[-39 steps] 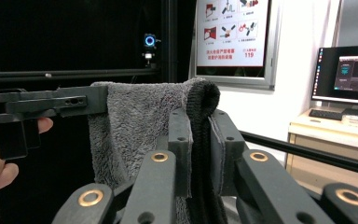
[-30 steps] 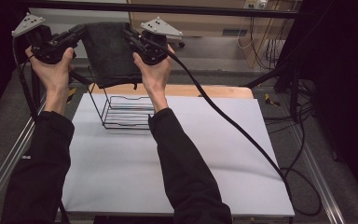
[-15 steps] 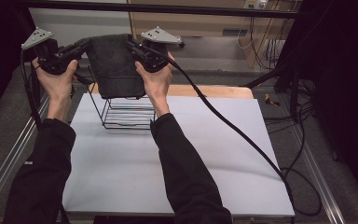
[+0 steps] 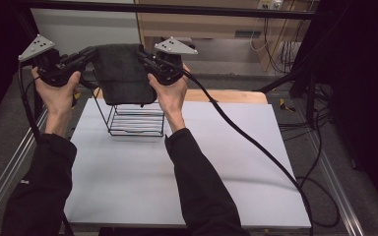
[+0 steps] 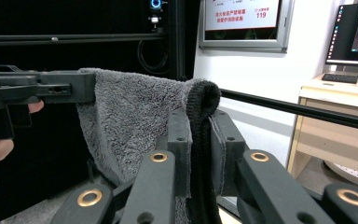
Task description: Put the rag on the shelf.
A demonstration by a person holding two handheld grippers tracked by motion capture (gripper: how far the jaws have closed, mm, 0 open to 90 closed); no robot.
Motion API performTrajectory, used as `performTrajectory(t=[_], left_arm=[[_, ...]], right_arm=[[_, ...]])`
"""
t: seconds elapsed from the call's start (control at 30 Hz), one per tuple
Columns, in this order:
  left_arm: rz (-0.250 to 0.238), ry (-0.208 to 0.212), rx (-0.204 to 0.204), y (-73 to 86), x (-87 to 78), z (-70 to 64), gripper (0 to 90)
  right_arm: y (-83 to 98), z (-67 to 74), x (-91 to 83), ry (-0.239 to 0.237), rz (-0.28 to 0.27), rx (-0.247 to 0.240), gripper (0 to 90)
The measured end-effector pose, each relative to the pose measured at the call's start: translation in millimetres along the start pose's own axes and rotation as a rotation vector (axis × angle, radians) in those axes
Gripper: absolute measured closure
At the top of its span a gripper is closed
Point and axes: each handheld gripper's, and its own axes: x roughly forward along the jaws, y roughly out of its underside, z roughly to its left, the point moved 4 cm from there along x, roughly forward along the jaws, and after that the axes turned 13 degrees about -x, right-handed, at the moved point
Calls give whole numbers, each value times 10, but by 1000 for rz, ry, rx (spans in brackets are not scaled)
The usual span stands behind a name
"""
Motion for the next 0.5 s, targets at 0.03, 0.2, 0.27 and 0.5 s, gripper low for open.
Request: performTrajectory(t=[0.03, 0.2, 0.27, 0.5], left_arm=[[4, -2, 3, 9, -8, -4, 813], [19, 0, 14, 47, -44, -12, 813], [21, 5, 17, 58, -62, -13, 813], [34, 16, 22, 119, -133, -6, 813]], right_arm=[[14, 8, -7, -1, 2, 2, 807], [79, 51, -17, -6, 1, -2, 807], [93, 60, -32, -5, -6, -3, 807], [126, 132, -70, -19, -14, -35, 808]])
